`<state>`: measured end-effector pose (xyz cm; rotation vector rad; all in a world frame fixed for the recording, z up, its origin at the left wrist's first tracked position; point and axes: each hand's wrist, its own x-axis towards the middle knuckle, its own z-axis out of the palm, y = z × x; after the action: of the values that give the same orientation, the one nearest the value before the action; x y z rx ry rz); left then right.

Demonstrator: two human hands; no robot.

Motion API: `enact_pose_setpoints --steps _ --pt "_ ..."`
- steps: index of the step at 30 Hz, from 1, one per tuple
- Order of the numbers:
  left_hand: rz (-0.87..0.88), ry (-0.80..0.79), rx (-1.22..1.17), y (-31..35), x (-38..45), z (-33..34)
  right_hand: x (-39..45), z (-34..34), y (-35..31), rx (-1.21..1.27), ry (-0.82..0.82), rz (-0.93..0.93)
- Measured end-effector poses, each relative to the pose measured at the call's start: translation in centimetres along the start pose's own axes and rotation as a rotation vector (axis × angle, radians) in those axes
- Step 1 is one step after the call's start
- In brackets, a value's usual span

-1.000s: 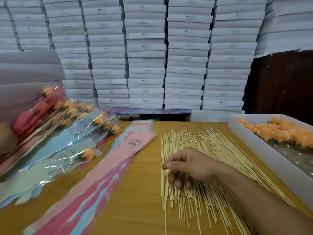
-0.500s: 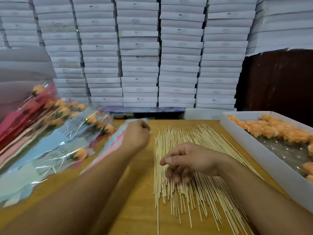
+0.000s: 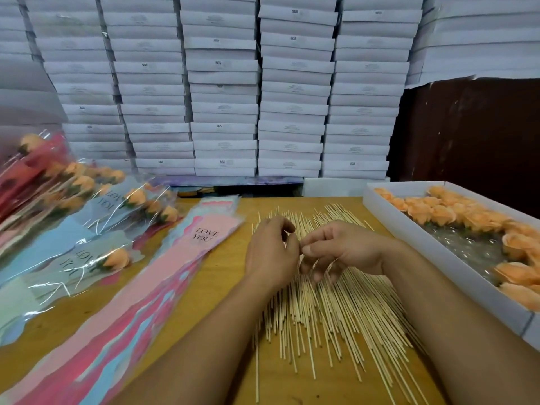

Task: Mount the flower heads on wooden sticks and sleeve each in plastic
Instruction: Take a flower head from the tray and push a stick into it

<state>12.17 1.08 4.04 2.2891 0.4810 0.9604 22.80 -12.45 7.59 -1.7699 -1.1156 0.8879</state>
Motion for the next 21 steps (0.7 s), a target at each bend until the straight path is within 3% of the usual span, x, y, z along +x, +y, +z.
enact_pose_setpoints --steps 3,7,11,16,18,21 --pt "0.045 0.009 0.058 0.5 -0.4 0.0 -0.3 -0.6 -0.1 0.02 0.102 -0.013" --pt "0.047 -0.049 0.103 0.4 -0.8 0.0 -0.9 -2.5 -0.9 0.028 0.491 -0.034" --pt "0.026 -0.09 0.125 0.1 -0.8 0.0 -1.9 -6.1 -0.7 -0.561 0.816 0.064" --pt "-0.008 -0.123 0.16 -0.1 -0.7 0.2 -5.7 -10.8 1.8 -1.223 0.73 0.422" --pt "-0.014 -0.132 0.17 -0.2 -0.8 0.4 -7.3 -12.4 3.2 -1.269 0.667 0.531" --pt "-0.026 -0.114 0.176 -0.1 -0.7 0.4 -9.4 -13.9 4.0 -1.101 0.614 0.596"
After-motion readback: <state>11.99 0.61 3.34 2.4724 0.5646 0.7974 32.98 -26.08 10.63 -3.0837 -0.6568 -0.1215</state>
